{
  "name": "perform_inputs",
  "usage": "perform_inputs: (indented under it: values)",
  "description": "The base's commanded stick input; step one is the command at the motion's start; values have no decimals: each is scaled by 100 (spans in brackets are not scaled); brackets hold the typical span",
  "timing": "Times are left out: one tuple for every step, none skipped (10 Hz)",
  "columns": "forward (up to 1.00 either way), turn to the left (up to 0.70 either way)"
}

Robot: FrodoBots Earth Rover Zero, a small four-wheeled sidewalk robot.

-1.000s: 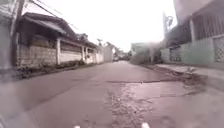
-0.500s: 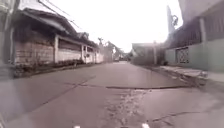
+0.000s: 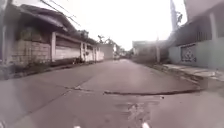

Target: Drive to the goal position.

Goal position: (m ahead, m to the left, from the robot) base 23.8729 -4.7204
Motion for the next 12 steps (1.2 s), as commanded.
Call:
perform_inputs:
  values:
    - [100, 1]
    - [100, 1]
    - [100, 1]
    - [100, 1]
    - [100, 1]
    - [100, 1]
    - [100, 1]
    - [100, 1]
    - [100, 1]
    - [100, 1]
    - [100, 1]
    - [100, 1]
